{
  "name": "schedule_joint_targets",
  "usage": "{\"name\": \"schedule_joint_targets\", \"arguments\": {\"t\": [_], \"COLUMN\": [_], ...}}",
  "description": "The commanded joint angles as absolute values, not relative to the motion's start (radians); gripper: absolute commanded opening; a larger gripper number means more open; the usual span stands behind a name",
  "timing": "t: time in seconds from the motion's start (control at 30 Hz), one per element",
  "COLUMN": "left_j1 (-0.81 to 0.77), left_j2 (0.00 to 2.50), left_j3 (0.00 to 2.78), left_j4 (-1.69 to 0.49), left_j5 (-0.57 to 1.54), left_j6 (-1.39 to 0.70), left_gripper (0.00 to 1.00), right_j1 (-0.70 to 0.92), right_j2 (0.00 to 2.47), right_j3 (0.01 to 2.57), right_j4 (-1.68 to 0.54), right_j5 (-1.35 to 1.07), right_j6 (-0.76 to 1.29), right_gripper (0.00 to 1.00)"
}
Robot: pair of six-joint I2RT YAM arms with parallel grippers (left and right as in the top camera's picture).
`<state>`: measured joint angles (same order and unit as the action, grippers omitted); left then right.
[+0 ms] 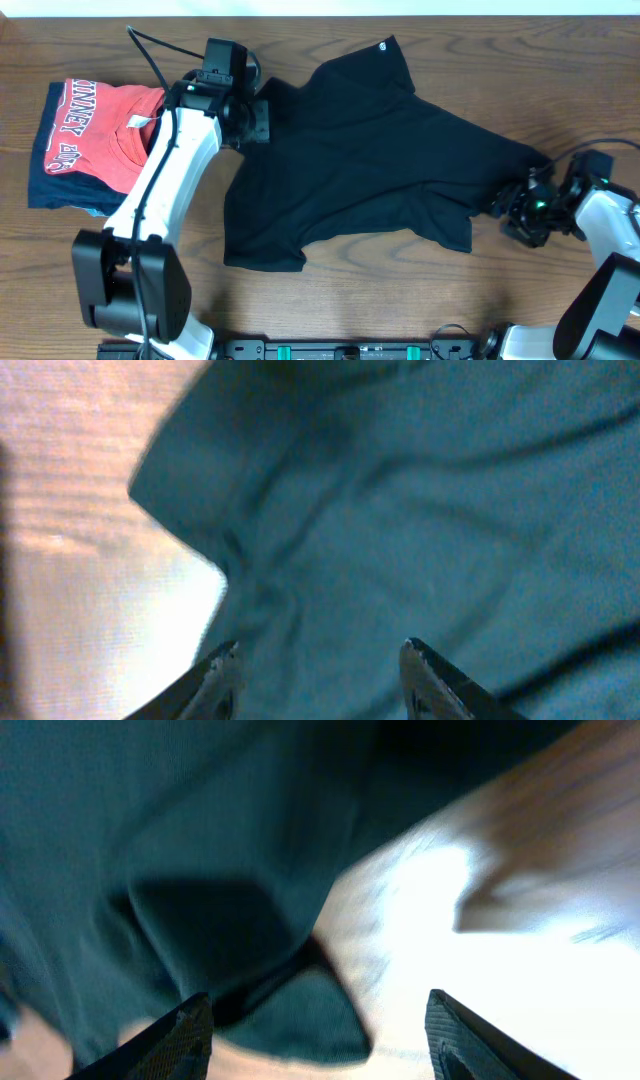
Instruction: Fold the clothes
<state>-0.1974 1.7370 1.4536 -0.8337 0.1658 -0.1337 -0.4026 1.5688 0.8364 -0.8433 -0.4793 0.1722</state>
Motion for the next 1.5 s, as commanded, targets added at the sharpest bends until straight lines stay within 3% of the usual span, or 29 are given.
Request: {"name": "schedule_joint_targets", "arguments": {"t": [0.0, 0.37, 0.53, 0.73, 0.8, 1.13, 1.2, 1.23, 1.27, 1.3, 1.33, 1.47], "left_j1": [-0.221, -0.235, -0.235, -0.235, -0.235, -0.235, -0.235, -0.235, -0.235, -0.235, -0.235, -0.235], "left_j2": [1.723, 1.719, 1.719, 1.719, 1.719, 1.719, 1.719, 1.719, 1.719, 1.719, 1.719, 1.719], "left_j3": [1.459, 1.459, 1.459, 1.459, 1.459, 1.459, 1.459, 1.459, 1.459, 1.459, 1.459, 1.459], "left_j4": [-0.884, -0.964, -0.965, -0.968, -0.968, -0.979, -0.979, -0.979, -0.98, -0.981, -0.983, -1.015], "left_j5": [0.173, 0.173, 0.173, 0.173, 0.173, 0.172, 0.172, 0.172, 0.172, 0.172, 0.172, 0.173], "left_j6": [-0.128, -0.128, -0.128, -0.128, -0.127, -0.124, -0.124, -0.124, -0.123, -0.124, -0.124, -0.124], "left_gripper": [0.52, 0.53, 0.53, 0.53, 0.54, 0.58, 0.59, 0.59, 0.63, 0.64, 0.65, 0.66], "right_j1": [-0.368, -0.317, -0.276, -0.235, -0.24, -0.296, -0.296, -0.296, -0.296, -0.296, -0.296, -0.296], "right_j2": [1.577, 1.576, 1.576, 1.574, 1.557, 1.339, 1.303, 1.285, 1.264, 1.251, 1.238, 1.219], "right_j3": [0.801, 0.574, 0.567, 0.571, 0.591, 0.948, 0.986, 0.995, 0.997, 0.997, 0.997, 0.997], "right_j4": [-0.855, -0.536, -0.53, -0.548, -0.578, -1.21, -1.285, -1.303, -1.31, -1.313, -1.313, -1.282], "right_j5": [-0.521, -0.612, -0.624, -0.572, -0.567, -0.014, 0.033, 0.035, 0.034, 0.034, 0.034, 0.033], "right_j6": [0.077, 0.076, 0.076, 0.075, 0.088, 0.332, 0.348, 0.348, 0.355, 0.37, 0.375, 0.384], "right_gripper": [0.67, 0.62, 0.6, 0.11, 0.01, 0.01, 0.03, 0.16, 0.45, 0.66, 0.8, 0.93]}}
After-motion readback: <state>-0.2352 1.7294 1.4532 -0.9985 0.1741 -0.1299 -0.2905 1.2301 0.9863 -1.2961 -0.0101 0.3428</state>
